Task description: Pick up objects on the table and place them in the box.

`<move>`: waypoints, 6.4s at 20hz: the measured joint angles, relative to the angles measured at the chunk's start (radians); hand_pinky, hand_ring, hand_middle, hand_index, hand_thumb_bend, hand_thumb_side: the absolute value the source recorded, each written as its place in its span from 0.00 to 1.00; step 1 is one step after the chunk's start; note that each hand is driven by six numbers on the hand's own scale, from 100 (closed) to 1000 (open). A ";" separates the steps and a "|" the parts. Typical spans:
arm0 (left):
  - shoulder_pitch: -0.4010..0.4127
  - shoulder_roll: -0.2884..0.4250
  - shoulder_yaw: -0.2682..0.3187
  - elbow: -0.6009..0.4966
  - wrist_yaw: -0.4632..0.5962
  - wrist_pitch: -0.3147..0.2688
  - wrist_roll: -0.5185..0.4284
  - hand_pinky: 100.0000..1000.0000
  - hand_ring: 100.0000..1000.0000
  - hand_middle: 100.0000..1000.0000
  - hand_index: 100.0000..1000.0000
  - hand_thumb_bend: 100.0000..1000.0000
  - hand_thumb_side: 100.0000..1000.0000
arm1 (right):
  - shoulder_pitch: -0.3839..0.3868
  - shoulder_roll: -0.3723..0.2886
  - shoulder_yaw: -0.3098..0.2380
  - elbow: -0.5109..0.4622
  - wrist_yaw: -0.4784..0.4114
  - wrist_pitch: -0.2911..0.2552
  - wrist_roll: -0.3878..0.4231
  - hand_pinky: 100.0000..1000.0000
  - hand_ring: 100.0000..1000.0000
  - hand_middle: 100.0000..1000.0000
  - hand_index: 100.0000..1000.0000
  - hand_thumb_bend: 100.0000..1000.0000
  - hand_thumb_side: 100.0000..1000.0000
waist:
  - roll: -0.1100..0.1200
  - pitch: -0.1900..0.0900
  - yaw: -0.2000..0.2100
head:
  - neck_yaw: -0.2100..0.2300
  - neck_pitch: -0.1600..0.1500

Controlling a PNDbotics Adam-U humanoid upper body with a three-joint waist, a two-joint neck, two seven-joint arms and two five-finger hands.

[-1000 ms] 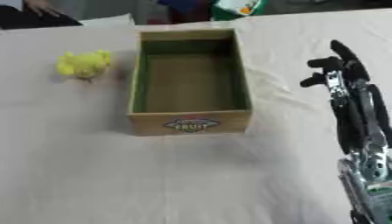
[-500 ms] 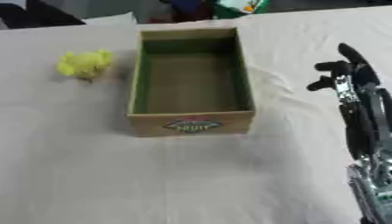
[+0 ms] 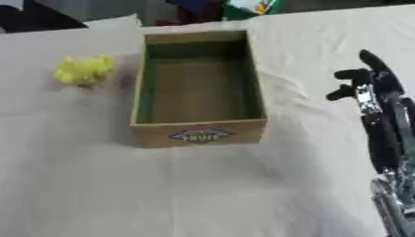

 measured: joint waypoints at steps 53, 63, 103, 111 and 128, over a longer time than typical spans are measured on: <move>-0.145 -0.051 0.069 0.233 -0.039 0.012 0.151 0.62 0.85 0.89 1.00 0.53 0.70 | -0.106 -0.028 0.042 0.000 -0.022 -0.010 0.054 0.84 0.51 0.67 0.98 0.00 0.78 | 0.097 0.142 -0.208 | 0.182 -0.083; -0.149 -0.041 0.085 0.260 -0.056 0.040 0.160 0.61 0.84 0.88 0.86 0.46 0.69 | -0.114 -0.034 0.042 0.000 -0.024 -0.010 0.060 0.84 0.51 0.67 0.98 0.00 0.77 | 0.104 0.154 -0.223 | 0.187 -0.083; -0.133 -0.032 0.067 0.137 0.118 0.162 0.114 0.21 0.55 0.56 0.47 0.00 0.21 | -0.078 -0.015 0.039 0.000 -0.027 0.000 0.063 0.84 0.52 0.67 0.98 0.00 0.74 | 0.080 0.063 -0.176 | 0.172 -0.041; -0.140 -0.026 0.039 0.019 0.105 0.149 0.168 0.20 0.55 0.55 0.46 0.00 0.22 | -0.078 0.001 0.035 0.000 -0.029 0.002 0.068 0.84 0.52 0.67 0.97 0.00 0.75 | 0.063 0.023 -0.166 | 0.169 -0.021; -0.238 -0.248 -0.053 -0.125 -0.019 0.186 0.242 0.20 0.55 0.54 0.49 0.00 0.23 | -0.167 0.046 0.087 0.000 -0.080 -0.018 0.139 0.84 0.54 0.67 0.95 0.00 0.76 | 0.029 -0.003 -0.203 | 0.237 -0.022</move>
